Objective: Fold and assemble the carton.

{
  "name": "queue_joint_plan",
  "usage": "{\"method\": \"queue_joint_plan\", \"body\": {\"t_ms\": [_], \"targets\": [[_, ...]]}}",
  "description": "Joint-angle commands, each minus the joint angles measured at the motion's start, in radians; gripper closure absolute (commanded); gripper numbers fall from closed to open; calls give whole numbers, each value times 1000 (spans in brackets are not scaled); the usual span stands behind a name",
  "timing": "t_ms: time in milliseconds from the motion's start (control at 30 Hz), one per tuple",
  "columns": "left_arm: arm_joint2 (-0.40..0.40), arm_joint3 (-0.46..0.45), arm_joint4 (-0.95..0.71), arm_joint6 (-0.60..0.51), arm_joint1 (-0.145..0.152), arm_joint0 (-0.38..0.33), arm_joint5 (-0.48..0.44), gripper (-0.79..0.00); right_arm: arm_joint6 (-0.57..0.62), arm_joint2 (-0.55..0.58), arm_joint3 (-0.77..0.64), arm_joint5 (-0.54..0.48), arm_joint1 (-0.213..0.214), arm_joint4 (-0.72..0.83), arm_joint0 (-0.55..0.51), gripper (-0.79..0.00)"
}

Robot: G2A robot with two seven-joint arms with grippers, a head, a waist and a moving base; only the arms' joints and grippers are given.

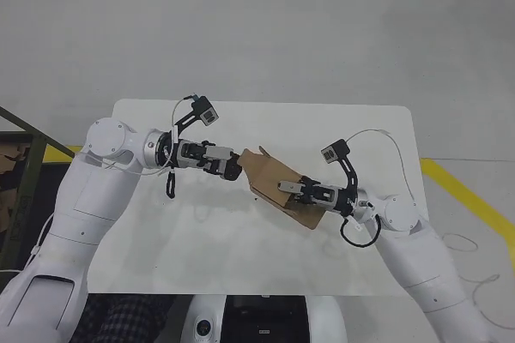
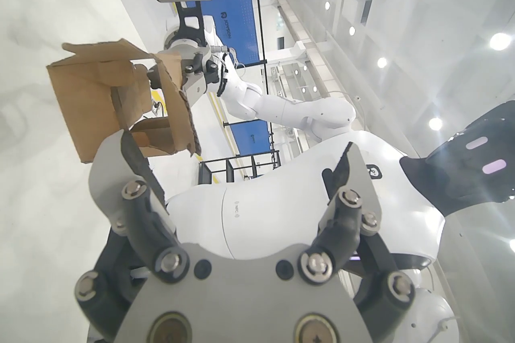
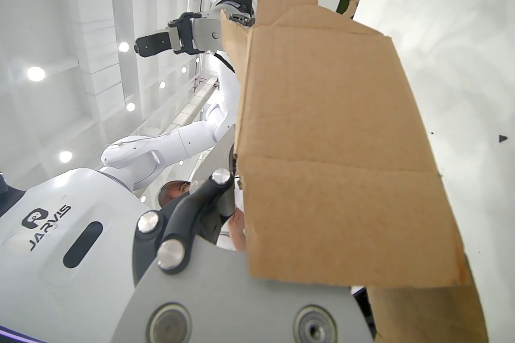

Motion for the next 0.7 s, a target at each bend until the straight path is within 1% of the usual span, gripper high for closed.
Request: {"method": "queue_joint_plan", "body": {"t_ms": [0,67,233,333,433,567,667], "targets": [[35,-6,6,62,-10,-20,9,-785,47,5,3,16,3,16,2,0],[60,23,0,98,-20,-45,0,-785,110,3,3,29,7,10,8,0],[87,89,-23,84,-32,-80,-32,-785,189,-35,1,45,6,12,12,0],[97,111,-26,79,-37,-91,-49,-785,192,-60,8,42,0,25,21,0],[80,127,-26,93,-36,-92,-70,-785,180,-68,27,33,-3,32,35,0],[55,133,-26,83,-30,-86,-65,-785,174,-59,53,23,-2,22,47,0],[55,133,-26,83,-30,-86,-65,-785,175,-57,53,21,-1,18,48,0]]}}
